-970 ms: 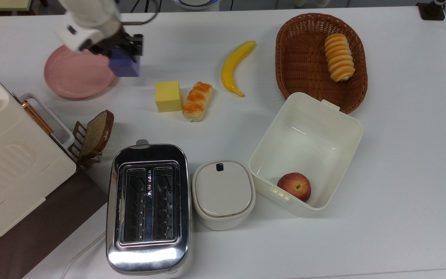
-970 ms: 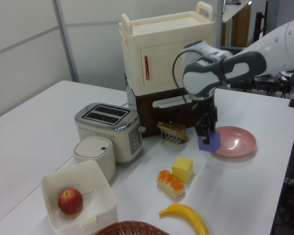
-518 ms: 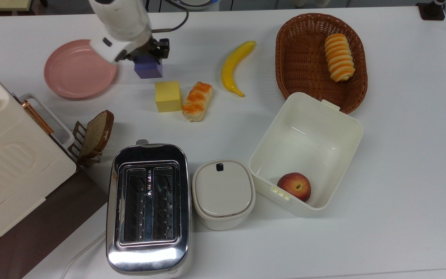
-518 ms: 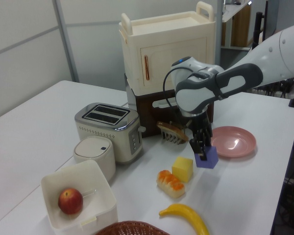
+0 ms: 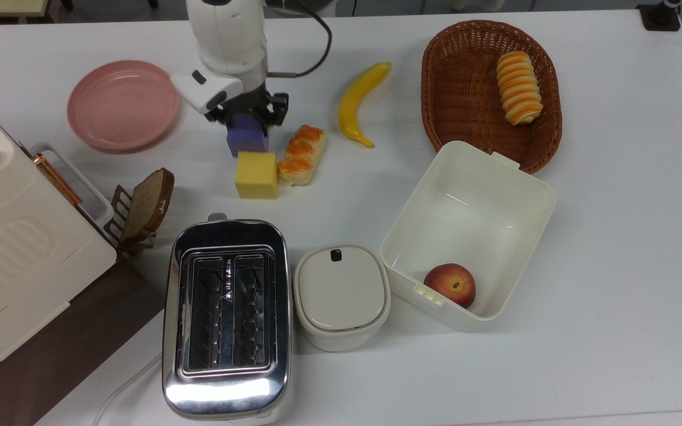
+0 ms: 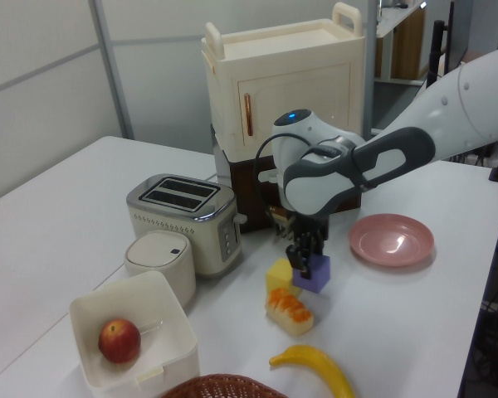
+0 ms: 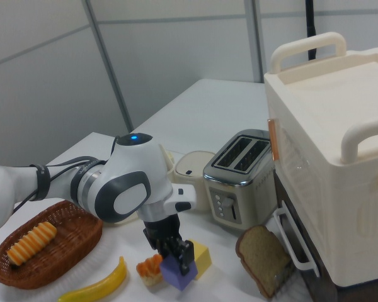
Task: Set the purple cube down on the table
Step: 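Lower the purple cube onto the table and open the gripper, then raise the open gripper away from the purple cube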
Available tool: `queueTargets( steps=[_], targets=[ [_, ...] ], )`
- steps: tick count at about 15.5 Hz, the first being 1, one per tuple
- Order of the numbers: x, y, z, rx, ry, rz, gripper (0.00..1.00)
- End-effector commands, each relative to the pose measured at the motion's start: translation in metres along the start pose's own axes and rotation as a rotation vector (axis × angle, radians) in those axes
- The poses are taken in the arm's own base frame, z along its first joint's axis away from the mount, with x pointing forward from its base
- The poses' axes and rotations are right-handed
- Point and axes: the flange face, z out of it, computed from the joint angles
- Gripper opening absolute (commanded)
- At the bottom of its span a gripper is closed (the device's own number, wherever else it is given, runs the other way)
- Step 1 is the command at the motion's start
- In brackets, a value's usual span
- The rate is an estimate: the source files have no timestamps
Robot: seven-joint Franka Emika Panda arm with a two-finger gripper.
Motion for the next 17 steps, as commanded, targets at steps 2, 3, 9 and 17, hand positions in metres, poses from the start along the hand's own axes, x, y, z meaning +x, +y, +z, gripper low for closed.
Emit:
queueTargets(
  steps=[2, 3, 9, 17],
  targets=[
    [0.009, -0.011, -0.013, -0.021, 0.059, -0.001, 1.0],
    [0.009, -0.01, -0.012, -0.021, 0.058, 0.001, 1.0],
    [0.007, -0.007, -0.015, -0.018, 0.043, 0.011, 1.0],
    [0.014, -0.028, -0.154, -0.001, 0.012, 0.073, 1.0]
  ],
)
